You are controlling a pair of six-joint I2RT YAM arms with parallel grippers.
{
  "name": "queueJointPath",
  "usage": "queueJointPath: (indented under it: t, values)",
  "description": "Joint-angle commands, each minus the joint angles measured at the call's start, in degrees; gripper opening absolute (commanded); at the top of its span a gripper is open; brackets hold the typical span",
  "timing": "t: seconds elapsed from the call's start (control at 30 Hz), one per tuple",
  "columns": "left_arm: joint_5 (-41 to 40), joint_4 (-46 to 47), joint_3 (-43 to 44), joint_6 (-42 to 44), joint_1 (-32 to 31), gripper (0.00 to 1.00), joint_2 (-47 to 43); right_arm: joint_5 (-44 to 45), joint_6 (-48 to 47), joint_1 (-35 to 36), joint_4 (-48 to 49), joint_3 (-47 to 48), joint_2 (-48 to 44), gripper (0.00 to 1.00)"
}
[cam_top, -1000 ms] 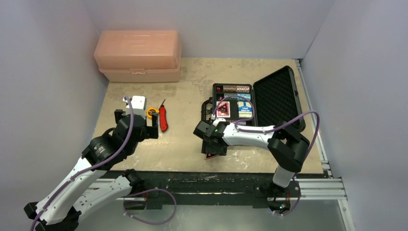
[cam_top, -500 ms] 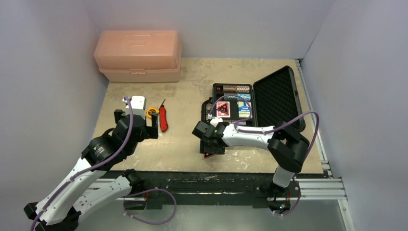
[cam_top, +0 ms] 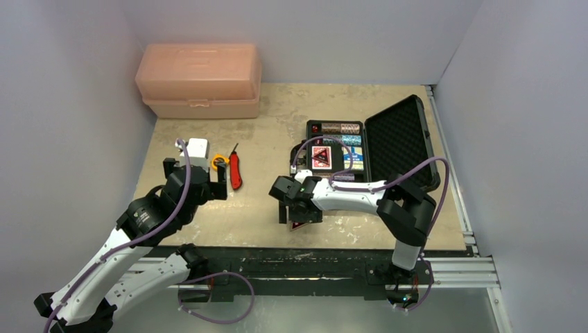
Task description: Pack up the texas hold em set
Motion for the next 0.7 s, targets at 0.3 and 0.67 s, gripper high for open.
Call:
queueJointPath:
  t: [0.3,0.67]
  values:
    - [-0.92,1.85,-0.29,1.3,0.27,0.97,-0.71,1.43,-0.05,1.43,-4.76,4.27,2.1,0.85]
    - [-0.86,1.85,-0.3,1.25,0.31,0.97,-0.94,2.36,-0.32,1.44,-5.71,5.8,3.78,0.85]
